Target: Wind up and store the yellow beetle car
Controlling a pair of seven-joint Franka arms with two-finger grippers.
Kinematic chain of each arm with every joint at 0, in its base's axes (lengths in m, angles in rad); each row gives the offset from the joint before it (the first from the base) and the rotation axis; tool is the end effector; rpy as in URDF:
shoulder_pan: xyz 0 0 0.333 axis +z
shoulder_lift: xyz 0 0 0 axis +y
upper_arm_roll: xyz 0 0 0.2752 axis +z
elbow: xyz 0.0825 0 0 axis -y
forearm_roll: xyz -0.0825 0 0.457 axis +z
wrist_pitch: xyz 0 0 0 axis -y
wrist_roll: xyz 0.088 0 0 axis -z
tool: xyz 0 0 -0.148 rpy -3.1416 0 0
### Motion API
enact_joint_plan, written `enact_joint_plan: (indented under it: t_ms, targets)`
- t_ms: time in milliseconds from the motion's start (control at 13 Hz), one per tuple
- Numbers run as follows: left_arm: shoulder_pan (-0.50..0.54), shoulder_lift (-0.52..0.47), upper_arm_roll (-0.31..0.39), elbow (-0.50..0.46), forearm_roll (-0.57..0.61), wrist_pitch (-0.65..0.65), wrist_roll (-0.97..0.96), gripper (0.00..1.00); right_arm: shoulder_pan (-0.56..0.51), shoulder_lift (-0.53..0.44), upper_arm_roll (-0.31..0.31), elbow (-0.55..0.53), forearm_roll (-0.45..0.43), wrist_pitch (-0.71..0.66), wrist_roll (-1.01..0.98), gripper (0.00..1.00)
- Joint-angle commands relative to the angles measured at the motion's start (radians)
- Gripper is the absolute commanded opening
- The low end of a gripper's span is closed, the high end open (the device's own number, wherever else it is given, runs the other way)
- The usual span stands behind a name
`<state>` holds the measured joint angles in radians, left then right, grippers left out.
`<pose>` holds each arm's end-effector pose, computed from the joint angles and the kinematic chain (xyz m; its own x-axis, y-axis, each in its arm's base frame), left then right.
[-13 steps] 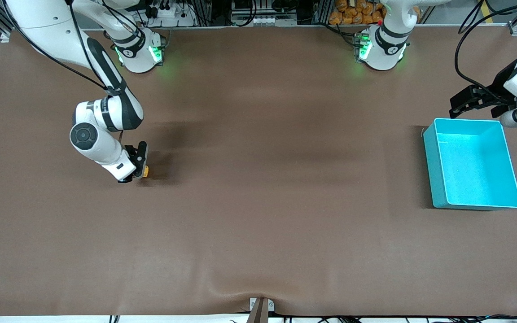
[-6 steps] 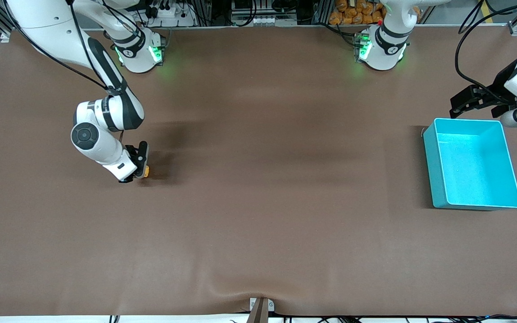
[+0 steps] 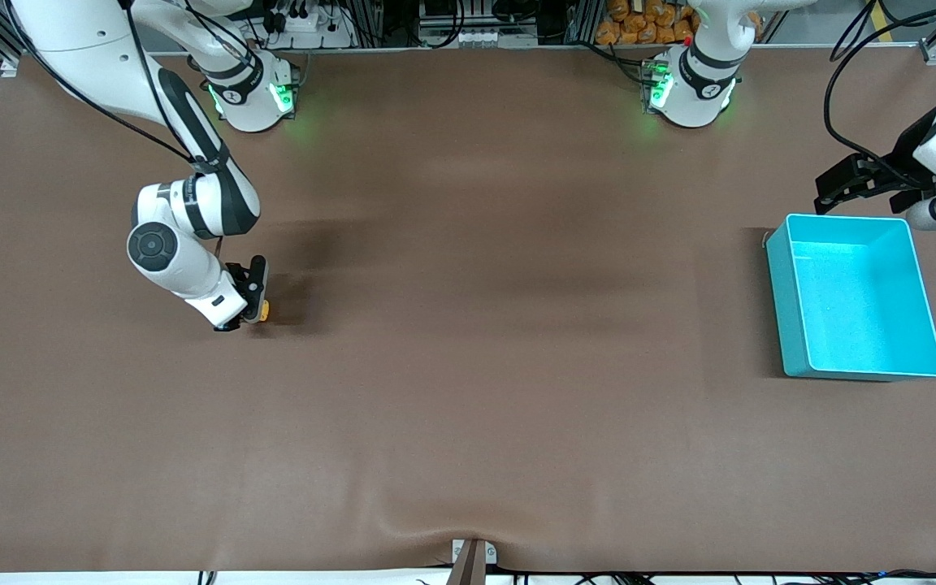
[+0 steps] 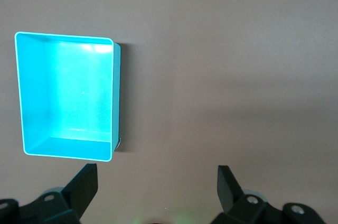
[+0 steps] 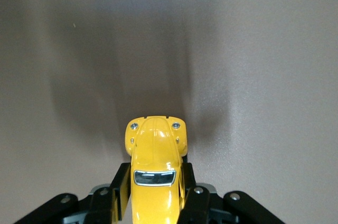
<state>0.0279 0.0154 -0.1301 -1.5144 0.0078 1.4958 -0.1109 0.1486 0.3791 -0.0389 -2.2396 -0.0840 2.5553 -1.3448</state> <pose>0.6198 -0.0619 0.5572 0.9994 0.0093 -0.0330 0.0090 -0.9999 -0.0095 0.5538 0.0577 0.0503 0.0406 0.9968 -0.0695 0.9977 -0.0442 -0.0513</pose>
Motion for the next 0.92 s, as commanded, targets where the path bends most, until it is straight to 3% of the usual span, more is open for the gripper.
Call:
enact_joint_plan:
  t_ms: [0,846]
  targets:
    - [0.004,-0.011,-0.003,0.003,0.008,-0.002,0.004,1.00,-0.040,0.073,-0.002,0.029,-0.016,0.043,-0.048,0.33]
    - [0.001,-0.008,-0.003,-0.003,0.006,0.000,0.004,1.00,-0.142,0.093,-0.001,0.046,-0.016,0.034,-0.126,0.34]
